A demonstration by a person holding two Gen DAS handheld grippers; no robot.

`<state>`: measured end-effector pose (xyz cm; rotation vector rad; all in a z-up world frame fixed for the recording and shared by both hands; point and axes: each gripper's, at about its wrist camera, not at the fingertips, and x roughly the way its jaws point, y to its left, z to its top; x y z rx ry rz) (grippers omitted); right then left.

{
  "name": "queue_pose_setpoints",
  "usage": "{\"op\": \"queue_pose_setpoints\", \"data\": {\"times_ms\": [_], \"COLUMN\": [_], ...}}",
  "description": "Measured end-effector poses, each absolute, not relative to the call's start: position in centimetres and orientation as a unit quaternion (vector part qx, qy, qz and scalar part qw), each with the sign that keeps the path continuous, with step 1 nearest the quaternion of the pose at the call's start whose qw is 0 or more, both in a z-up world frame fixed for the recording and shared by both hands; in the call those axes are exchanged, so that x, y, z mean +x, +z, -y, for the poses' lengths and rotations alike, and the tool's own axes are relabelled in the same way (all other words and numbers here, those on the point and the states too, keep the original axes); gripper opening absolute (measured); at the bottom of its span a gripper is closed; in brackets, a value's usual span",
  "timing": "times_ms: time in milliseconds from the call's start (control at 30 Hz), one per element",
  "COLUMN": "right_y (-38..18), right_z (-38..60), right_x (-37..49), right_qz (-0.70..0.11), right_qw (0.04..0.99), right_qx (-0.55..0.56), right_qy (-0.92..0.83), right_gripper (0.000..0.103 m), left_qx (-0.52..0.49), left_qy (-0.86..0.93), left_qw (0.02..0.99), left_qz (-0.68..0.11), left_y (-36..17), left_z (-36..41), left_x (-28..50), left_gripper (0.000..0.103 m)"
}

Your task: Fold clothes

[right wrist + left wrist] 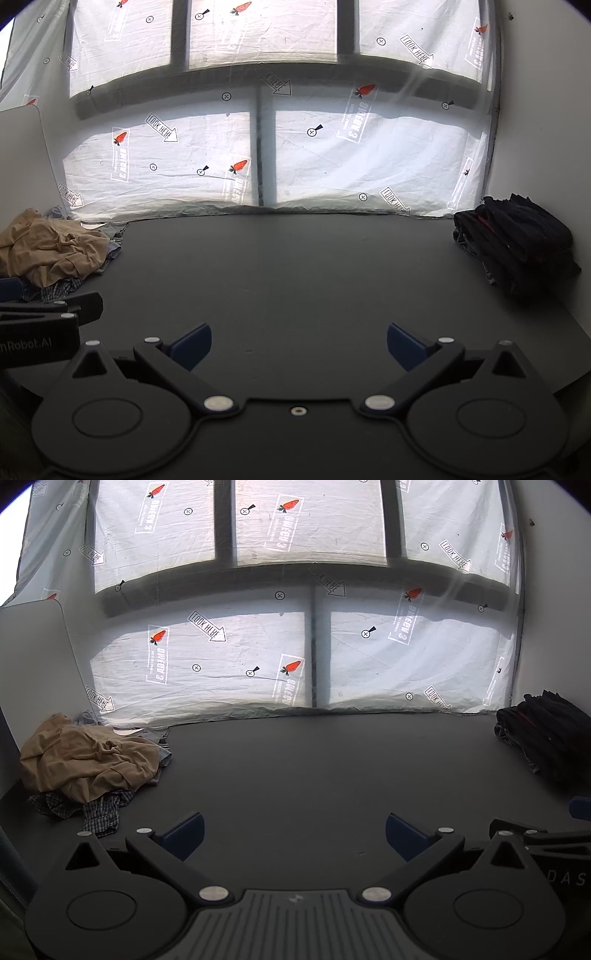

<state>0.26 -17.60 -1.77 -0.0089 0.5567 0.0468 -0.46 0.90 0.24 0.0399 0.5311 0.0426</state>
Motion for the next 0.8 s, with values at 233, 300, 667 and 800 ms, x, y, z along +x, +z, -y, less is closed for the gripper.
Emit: {"op": "queue_pose_setpoints", "data": {"times_ms": [233, 300, 667, 800], "right_y": [-1.73, -1.73, -1.79, -1.93], "right_z": [17.54, 17.55, 17.46, 17.44], "right_x": [0.03, -0.01, -0.10, 0.14], "right_qz": [-0.273, -0.273, -0.281, -0.291], "right_qw": [0.962, 0.962, 0.960, 0.957], "right_qx": [-0.006, -0.006, 0.002, 0.004], "right_qy": [0.021, 0.021, 0.019, 0.022], "right_gripper": [0.103, 0.103, 0.103, 0.103], "left_qx": [0.020, 0.020, 0.024, 0.015], "left_qy": [0.017, 0.016, 0.013, 0.015], "left_qw": [0.965, 0.965, 0.962, 0.959], "left_qz": [-0.262, -0.262, -0.272, -0.283], "left_y": [0.19, 0.18, 0.06, -0.10], "left_z": [-0.85, -0.84, -0.54, -0.67], "left_x": [-0.55, -0.56, -0.68, -0.56], "left_gripper": [0.103, 0.103, 0.103, 0.103]}}
